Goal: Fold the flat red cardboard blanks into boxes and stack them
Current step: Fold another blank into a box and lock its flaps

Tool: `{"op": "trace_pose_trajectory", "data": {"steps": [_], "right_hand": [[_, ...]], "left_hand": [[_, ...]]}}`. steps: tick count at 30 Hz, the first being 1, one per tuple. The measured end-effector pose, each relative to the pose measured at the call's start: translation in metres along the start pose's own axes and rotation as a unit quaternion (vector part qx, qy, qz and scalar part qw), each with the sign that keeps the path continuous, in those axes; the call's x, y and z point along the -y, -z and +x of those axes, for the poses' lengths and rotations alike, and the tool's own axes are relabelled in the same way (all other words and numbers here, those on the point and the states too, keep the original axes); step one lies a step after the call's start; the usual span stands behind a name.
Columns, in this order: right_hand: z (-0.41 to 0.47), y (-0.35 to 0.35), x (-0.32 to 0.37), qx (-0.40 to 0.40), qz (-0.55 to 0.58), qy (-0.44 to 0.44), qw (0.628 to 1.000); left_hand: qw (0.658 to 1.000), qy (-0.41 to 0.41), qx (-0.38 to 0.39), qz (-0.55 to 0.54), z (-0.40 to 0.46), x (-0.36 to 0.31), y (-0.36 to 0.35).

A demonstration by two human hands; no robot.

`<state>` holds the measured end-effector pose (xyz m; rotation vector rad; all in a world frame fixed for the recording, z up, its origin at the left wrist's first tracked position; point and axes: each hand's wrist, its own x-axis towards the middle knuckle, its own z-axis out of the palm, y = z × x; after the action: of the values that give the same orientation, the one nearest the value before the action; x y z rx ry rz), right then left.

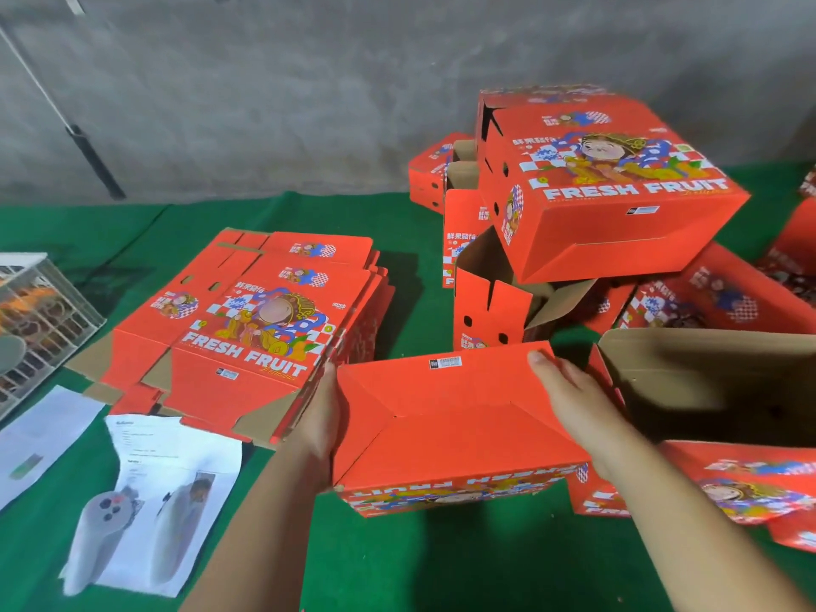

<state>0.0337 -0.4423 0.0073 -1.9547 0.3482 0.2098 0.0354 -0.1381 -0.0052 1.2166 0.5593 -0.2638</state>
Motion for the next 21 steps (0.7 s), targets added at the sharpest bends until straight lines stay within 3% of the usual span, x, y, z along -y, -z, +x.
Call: {"op": "trace_pose_trajectory", "data": {"steps": [4,8,10,13,21], "right_hand": [[-0.012,0.018,0.013,-0.037,0.126,-0.01,0.991],[-0.016,0.034,0.018,-0.04,0.173,0.018,0.984],[-0.022,0.031,0.014,-0.008,0.166,0.032,0.986],[-0.03,0.016,-0.005,0.053,0.18,0.036,0.982],[-0.064,0.018,-0.002,0.029,0.201,0.145,0.968]], "left_hand": [[0.996,0.055,0.049,-0.046,-0.039,-0.008,0.001],[0.994,-0.048,0.1,-0.002,-0.053,-0.03,0.004],[0.99,-0.102,0.064,0.066,-0.056,-0.033,0.006],[0.993,-0.118,-0.011,-0.022,-0.059,-0.024,0.005],[0.968,-0.204,-0.05,-0.14,-0.057,0.016,0.019]]}}
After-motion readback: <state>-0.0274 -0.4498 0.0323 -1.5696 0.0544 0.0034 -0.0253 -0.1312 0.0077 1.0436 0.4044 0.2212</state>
